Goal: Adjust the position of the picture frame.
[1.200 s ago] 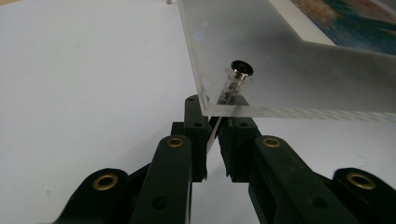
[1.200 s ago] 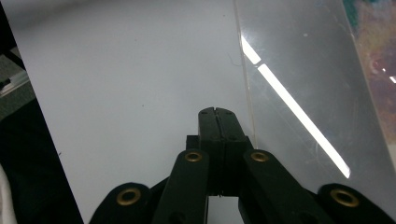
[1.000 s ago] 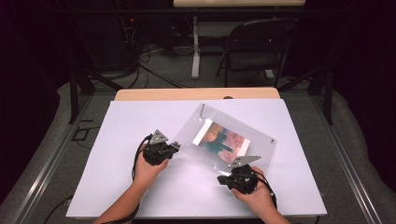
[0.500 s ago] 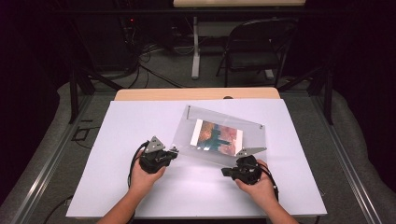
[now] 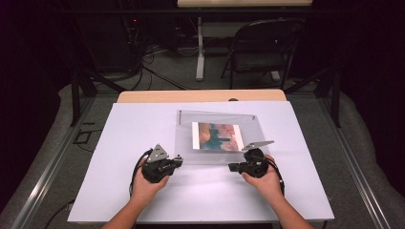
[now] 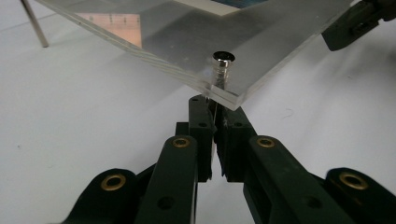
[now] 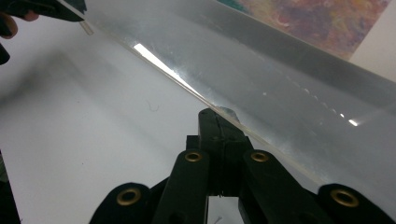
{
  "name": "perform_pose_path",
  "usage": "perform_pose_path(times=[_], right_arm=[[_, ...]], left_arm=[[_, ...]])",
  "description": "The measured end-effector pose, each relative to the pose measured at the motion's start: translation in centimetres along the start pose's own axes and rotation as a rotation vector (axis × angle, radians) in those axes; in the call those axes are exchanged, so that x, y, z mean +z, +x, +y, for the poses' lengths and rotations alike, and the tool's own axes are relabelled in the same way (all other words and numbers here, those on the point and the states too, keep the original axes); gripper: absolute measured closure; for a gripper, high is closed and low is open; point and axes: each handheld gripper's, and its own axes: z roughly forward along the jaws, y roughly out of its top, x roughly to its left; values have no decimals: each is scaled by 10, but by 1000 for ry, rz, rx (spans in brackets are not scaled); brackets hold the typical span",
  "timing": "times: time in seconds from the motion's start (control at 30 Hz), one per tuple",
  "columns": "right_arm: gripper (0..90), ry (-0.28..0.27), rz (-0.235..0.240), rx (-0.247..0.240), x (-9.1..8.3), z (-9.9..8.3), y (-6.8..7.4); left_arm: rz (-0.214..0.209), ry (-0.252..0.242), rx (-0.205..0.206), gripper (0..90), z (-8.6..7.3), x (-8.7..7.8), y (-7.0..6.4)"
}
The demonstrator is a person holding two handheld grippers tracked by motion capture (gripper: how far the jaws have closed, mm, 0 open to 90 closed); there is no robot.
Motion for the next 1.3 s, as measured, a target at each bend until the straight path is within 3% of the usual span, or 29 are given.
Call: perform_pose_path(times=[0.33, 0.73, 1.07, 1.3], right_arm=[[900, -3, -5, 46, 2, 9, -14], [900, 1, -29, 84, 10, 18, -30], [900, 39, -43, 97, 15, 29, -35], [900, 69, -57, 76, 23, 44, -37]], left_arm=[[-39, -1, 2, 856, -3, -1, -9], [-98, -5, 12, 857, -5, -2, -29], [-109, -16, 6, 857, -6, 0, -37], [-114, -17, 21, 856, -5, 1, -44]])
